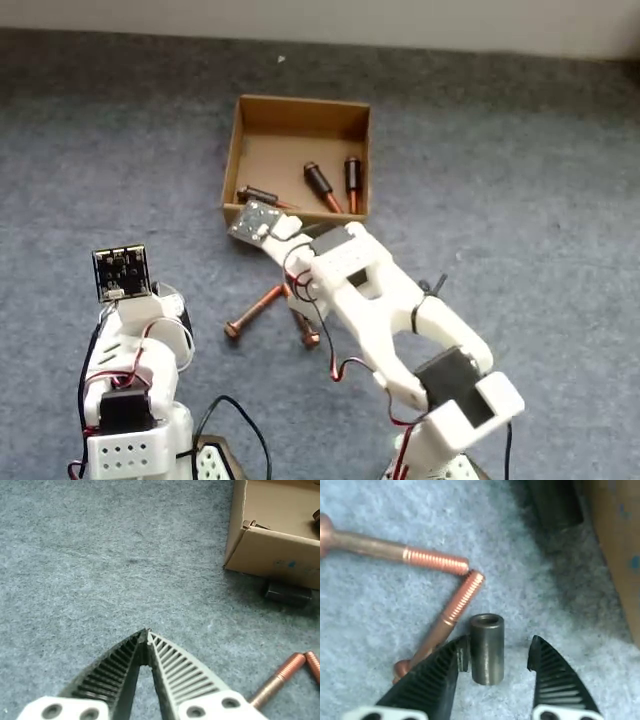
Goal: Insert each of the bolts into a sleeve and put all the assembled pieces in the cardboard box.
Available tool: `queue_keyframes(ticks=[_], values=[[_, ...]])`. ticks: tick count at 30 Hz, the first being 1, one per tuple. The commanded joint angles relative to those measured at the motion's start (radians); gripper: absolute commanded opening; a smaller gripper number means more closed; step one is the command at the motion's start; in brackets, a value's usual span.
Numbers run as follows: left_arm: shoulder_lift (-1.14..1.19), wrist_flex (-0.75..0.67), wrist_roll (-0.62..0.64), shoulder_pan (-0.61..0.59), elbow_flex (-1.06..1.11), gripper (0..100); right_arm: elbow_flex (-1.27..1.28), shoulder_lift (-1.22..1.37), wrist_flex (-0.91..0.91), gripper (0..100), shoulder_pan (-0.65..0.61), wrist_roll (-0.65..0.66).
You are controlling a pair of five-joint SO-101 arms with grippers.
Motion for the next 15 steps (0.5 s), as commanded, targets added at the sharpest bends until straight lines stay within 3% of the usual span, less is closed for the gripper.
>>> queue_keyframes(ticks=[1,10,15], values=[[-0.005,0.003,-0.011,-0.01,-0.041,1,-0.001,0.051,-0.007,18.2,-0.005,-0.006],[-0.005,0.003,-0.011,-0.008,-0.041,1,0.004,0.061,-0.005,1.5,-0.004,-0.002],[-0.005,0.002,-0.011,-0.012,-0.042,1,-0.041,-0.022,0.093,0.5,0.005,-0.006]])
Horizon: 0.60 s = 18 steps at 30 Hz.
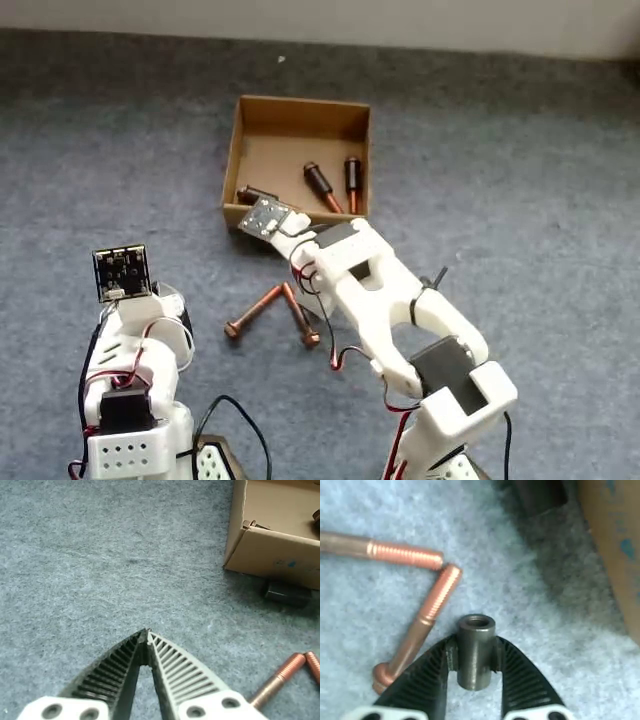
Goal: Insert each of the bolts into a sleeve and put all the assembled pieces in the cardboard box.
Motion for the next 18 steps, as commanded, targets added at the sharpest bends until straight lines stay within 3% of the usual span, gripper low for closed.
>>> queue_keyframes(ticks=[1,5,13,18], values=[[-0.005,0.002,-0.011,-0.012,-0.042,1,-0.028,-0.107,0.088,0.5,0.001,-0.005],[-0.005,0.002,-0.011,-0.013,-0.044,1,-0.036,-0.305,0.143,0.5,0.019,-0.014],[-0.005,0.002,-0.011,-0.013,-0.048,1,0.097,-0.648,0.183,0.5,0.036,-0.155],[-0.005,0.002,-0.011,-0.013,-0.048,1,0.213,-0.849,0.18,0.5,0.122,-0.235]])
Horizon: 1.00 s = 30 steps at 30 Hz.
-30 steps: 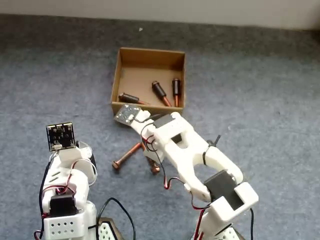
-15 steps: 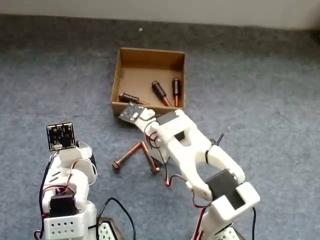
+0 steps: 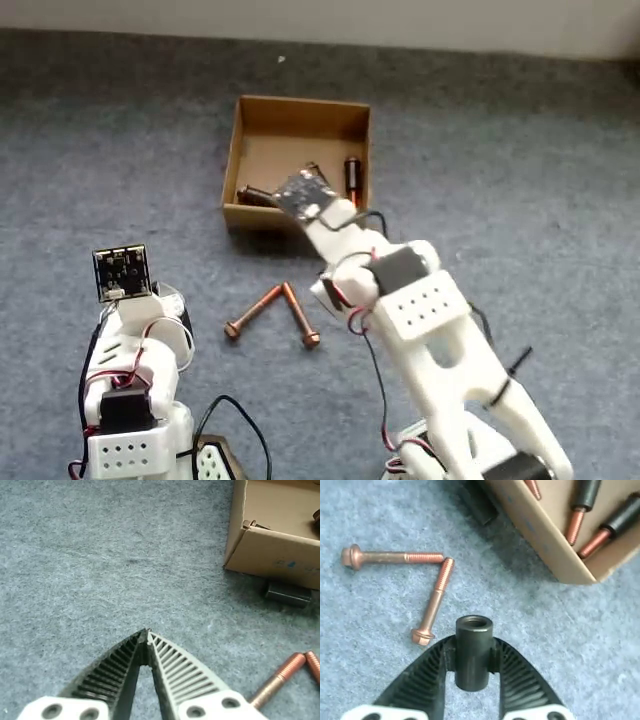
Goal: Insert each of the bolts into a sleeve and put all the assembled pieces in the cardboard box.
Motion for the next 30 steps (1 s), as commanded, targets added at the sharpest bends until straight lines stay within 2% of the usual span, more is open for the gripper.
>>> queue_keyframes(ticks=[1,5,9,15,20,25,30], values=[[-0.005,0.002,-0.011,-0.013,-0.048,1,0.05,-0.174,-0.002,0.5,0.084,-0.055],[-0.005,0.002,-0.011,-0.013,-0.048,1,0.151,-0.314,-0.005,0.5,0.162,-0.114],[-0.005,0.002,-0.014,-0.013,-0.048,1,0.297,-0.426,-0.085,0.5,0.223,-0.166],[-0.005,0.002,-0.146,-0.015,-0.048,1,0.562,-0.553,-0.305,0.5,0.266,-0.239],[-0.005,0.002,-0.187,-0.015,-0.048,1,0.673,-0.644,-0.375,0.5,0.334,-0.245],[-0.005,0.0,-0.261,-0.01,-0.048,1,0.73,-0.733,-0.427,0.5,0.381,-0.305],[-0.004,-0.121,-0.265,-0.007,-0.058,1,0.774,-0.829,-0.427,0.5,0.389,-0.305]])
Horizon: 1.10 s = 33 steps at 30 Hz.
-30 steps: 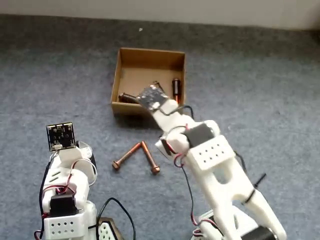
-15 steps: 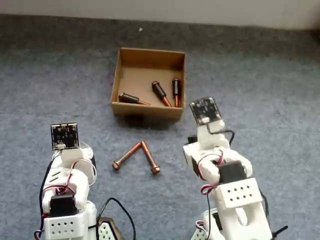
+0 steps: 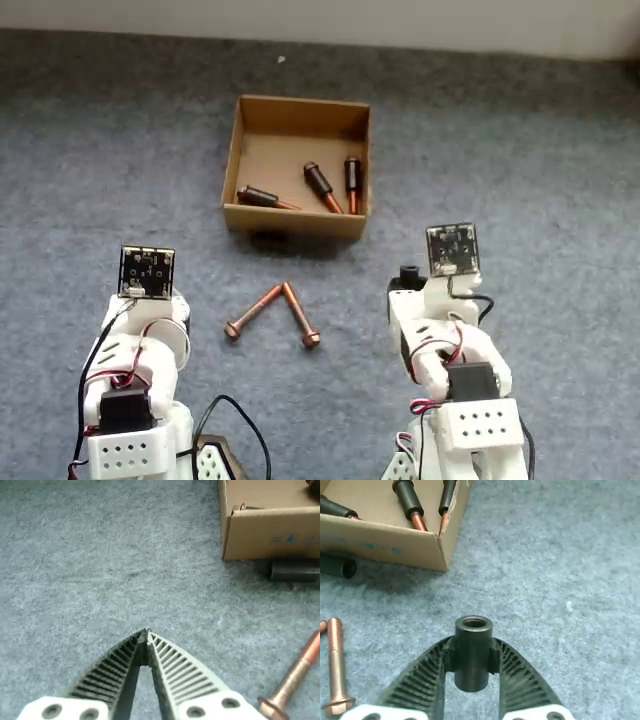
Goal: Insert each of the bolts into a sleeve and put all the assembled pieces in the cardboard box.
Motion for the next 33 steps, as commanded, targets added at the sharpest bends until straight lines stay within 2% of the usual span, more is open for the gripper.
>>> queue_keyframes(ticks=[1,8,13,19,28,33], values=[[-0.002,-0.092,-0.012,0.008,-0.074,1,0.01,-0.087,-0.021,0.5,0.018,-0.009],[0.002,-0.058,-0.161,0.14,-0.245,1,0.071,-0.262,-0.021,0.9,0.133,-0.068],[0.004,0.009,-0.255,0.206,-0.367,1,0.116,-0.371,-0.021,0.9,0.142,-0.069],[0.004,0.089,-0.448,0.306,-0.39,1,0.153,-0.47,-0.016,0.9,0.142,-0.064],[0.016,0.089,-0.548,0.36,-0.386,1,0.162,-0.506,-0.015,0.9,0.168,-0.064],[0.219,0.089,-0.56,0.397,-0.452,2,0.162,-0.506,-0.015,0.9,0.168,-0.064]])
